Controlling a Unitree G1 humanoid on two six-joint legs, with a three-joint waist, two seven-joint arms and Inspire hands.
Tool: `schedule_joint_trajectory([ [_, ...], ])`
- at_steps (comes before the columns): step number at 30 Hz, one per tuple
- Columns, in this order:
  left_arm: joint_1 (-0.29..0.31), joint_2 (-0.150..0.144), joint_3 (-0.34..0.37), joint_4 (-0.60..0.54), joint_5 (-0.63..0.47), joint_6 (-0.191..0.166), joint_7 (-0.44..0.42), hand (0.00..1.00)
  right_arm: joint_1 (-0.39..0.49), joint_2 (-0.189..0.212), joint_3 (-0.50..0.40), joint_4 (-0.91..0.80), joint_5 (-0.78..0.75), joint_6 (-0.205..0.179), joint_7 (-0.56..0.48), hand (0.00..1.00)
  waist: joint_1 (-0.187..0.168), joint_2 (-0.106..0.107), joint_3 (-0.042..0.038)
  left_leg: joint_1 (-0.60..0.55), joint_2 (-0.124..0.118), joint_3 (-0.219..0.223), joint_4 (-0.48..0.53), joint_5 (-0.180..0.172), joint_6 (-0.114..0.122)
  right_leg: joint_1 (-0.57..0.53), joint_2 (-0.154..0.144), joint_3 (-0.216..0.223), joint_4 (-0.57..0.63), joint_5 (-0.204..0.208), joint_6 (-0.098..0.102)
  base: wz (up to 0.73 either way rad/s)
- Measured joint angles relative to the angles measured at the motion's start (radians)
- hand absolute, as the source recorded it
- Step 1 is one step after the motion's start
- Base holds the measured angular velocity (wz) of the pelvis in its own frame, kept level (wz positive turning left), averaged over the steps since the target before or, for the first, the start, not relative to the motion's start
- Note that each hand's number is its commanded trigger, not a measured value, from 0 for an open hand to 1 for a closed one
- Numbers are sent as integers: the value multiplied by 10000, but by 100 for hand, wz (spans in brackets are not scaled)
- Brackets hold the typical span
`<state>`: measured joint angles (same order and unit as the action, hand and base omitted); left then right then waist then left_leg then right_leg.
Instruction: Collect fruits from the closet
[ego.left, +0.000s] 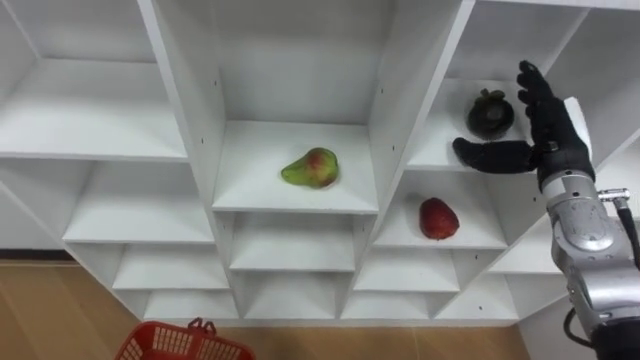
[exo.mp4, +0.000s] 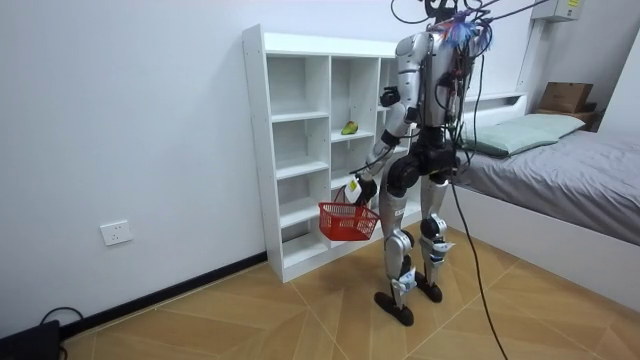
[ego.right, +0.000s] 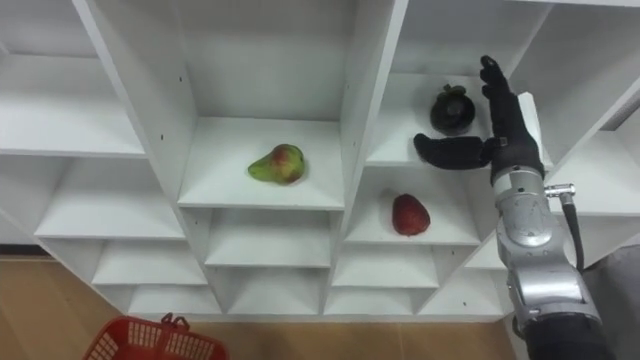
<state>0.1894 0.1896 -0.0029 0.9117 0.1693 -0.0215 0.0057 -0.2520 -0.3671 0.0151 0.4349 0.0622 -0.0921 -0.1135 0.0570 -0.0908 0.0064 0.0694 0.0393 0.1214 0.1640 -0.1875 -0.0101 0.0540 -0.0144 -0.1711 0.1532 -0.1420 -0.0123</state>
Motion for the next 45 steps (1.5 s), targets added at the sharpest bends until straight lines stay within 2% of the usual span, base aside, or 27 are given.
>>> schedule_joint_trajectory([
  [7,1,12,-29,99,-19,1,14,100,-51,-293,3,469,111,-9,65,0,24,-28,9,-46,-4,-90,0,0,0,-11,-1,-86,-11,0,0,2],
  [16,-71,44,-103,99,-11,14,5,100,-256,-339,26,705,68,-29,345,0,9,-137,34,-59,-9,-110,2,0,0,-18,-4,-92,-27,0,0,0],
  [22,-114,176,-95,97,-16,84,-180,100,-255,-344,32,752,55,-22,503,0,8,-172,14,-55,-9,-100,2,0,0,-18,-2,-85,-23,0,0,0],
  [29,-155,219,-86,93,-15,142,-191,100,-256,-542,38,752,-173,37,1168,0,29,-237,-30,-55,-8,-98,1,-1,0,-22,3,-71,-23,0,-1,0],
  [40,-234,229,-97,99,-20,142,-324,100,-383,-568,49,752,-643,63,1495,0,56,-217,-17,-46,0,-112,-21,-2,-2,-30,9,-65,-1,2,-4,0],
  [45,-237,241,-108,98,-74,142,-348,100,-444,-718,344,751,-656,70,1539,0,57,-222,-13,-34,4,-119,-23,-3,-2,-34,13,-59,9,6,-10,0],
])
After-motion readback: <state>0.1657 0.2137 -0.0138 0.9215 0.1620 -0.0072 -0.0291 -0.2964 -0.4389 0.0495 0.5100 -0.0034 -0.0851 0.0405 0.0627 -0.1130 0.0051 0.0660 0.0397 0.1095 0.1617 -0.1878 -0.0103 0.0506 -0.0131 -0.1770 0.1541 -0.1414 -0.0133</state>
